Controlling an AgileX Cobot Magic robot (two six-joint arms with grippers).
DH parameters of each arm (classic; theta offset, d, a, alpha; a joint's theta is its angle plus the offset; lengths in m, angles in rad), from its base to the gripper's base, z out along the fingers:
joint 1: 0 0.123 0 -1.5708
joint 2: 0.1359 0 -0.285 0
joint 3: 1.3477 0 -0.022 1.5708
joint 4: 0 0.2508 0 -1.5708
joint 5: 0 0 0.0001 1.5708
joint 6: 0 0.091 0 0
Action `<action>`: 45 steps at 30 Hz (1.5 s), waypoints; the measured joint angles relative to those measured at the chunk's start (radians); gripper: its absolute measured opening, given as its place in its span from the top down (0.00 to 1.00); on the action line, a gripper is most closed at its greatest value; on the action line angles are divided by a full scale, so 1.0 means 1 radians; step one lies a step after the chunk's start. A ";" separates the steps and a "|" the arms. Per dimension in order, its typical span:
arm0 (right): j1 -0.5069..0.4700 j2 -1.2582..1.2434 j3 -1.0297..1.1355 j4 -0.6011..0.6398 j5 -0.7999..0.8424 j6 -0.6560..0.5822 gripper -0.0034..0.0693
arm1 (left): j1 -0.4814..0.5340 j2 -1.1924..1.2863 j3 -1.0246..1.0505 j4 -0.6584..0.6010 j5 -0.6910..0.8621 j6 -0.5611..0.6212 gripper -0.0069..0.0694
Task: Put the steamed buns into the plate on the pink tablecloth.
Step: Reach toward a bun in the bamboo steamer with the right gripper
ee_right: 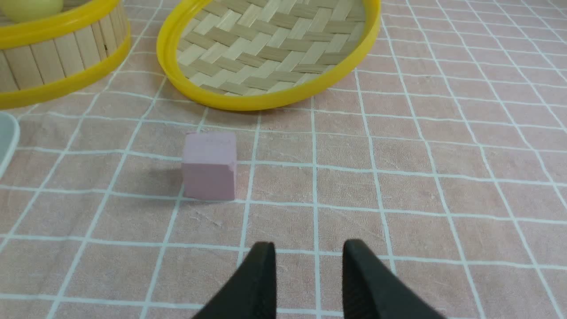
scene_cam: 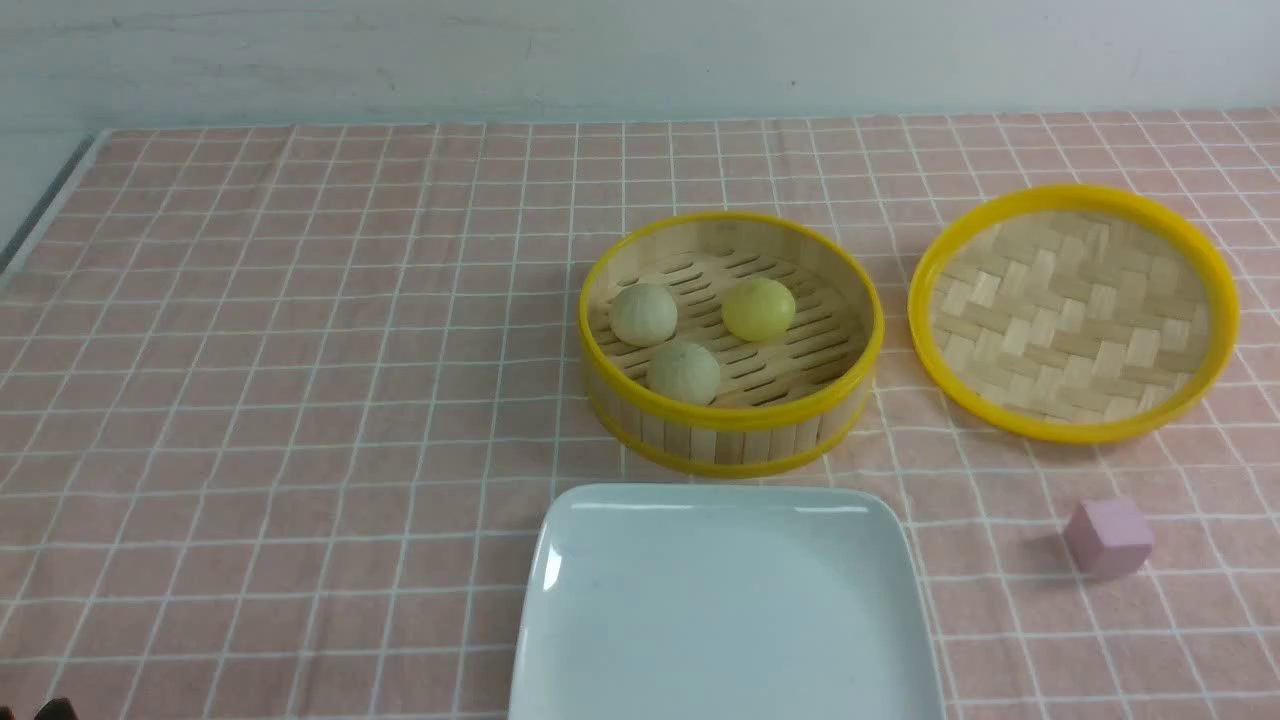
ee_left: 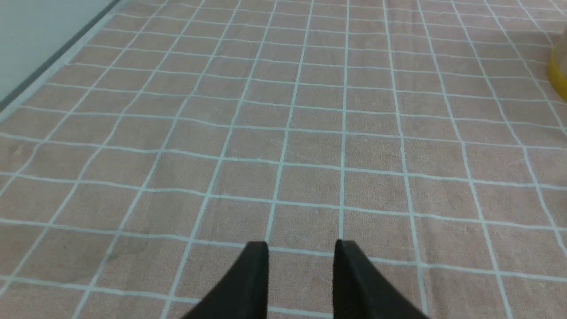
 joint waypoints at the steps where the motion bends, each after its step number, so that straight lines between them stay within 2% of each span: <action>1: 0.000 0.000 0.000 0.000 0.000 0.000 0.62 | 0.000 0.000 0.000 0.000 0.000 0.000 0.59; 37: 0.000 0.000 0.000 0.000 0.000 0.000 0.62 | 0.000 0.000 0.000 0.000 0.000 0.000 0.59; 40: 0.000 0.000 0.002 0.088 -0.029 0.069 0.62 | 0.000 0.000 0.000 -0.038 -0.002 -0.032 0.59; 42: 0.000 0.000 0.012 0.285 -0.075 0.211 0.62 | 0.000 0.000 0.000 -0.220 -0.005 -0.168 0.59; 43: 0.000 0.000 0.012 0.304 -0.080 0.225 0.62 | 0.000 0.000 0.000 -0.238 -0.005 -0.168 0.59; 44: 0.000 0.000 0.013 0.429 -0.097 0.313 0.62 | 0.000 0.000 0.000 -0.364 -0.005 -0.277 0.59; 45: 0.000 0.000 0.013 0.495 -0.103 0.357 0.62 | 0.000 0.000 0.001 -0.447 -0.003 -0.342 0.59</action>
